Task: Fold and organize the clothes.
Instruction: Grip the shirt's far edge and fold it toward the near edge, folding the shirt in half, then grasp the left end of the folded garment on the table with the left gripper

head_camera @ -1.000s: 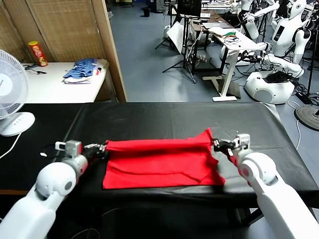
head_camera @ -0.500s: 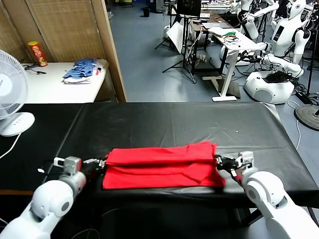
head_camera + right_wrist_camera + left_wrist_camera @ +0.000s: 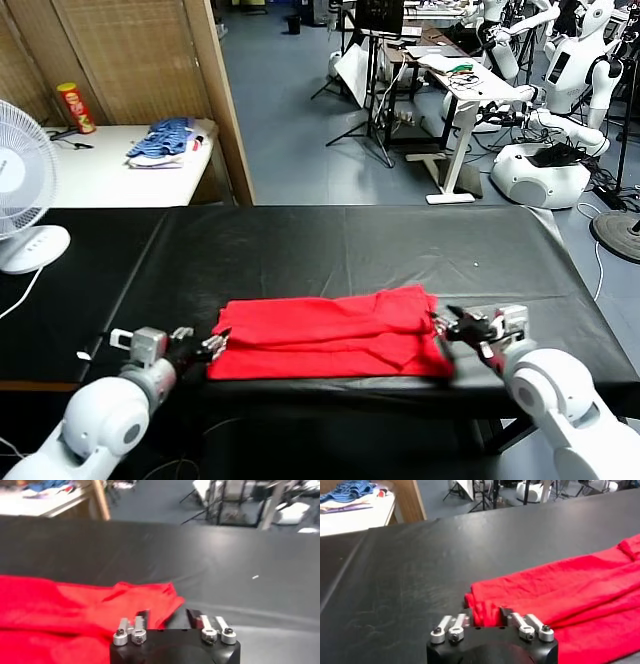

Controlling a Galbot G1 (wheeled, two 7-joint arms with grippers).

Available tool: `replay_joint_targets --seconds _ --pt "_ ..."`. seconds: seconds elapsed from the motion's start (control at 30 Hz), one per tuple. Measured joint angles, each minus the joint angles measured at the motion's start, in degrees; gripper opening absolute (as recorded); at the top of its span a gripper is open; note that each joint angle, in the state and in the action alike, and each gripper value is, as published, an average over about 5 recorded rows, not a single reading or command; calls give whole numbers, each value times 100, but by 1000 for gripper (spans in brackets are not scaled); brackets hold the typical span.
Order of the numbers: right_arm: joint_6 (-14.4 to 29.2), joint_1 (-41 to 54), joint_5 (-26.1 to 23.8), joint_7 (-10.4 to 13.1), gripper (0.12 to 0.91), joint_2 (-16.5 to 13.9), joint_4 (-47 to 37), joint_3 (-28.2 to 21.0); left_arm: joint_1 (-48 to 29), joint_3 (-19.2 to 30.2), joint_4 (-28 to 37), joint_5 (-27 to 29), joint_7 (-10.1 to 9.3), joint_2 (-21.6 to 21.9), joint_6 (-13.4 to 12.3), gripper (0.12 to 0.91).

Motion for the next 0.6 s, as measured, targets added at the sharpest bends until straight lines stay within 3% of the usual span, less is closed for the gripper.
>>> replay_joint_targets --seconds 0.27,0.4,0.5,0.6 --pt "570 551 -421 -122 798 597 -823 -434 -612 178 728 -250 62 -511 -83 798" --pt "661 741 -549 -122 759 821 -1150 -600 -778 215 1019 -496 40 -718 -122 773" --pt "688 796 -668 -123 684 968 -1342 -714 -850 230 1188 -569 -15 -842 -124 661" --pt "748 791 -797 -121 555 1103 -1492 -802 -856 237 1271 -542 -25 -914 -129 495"
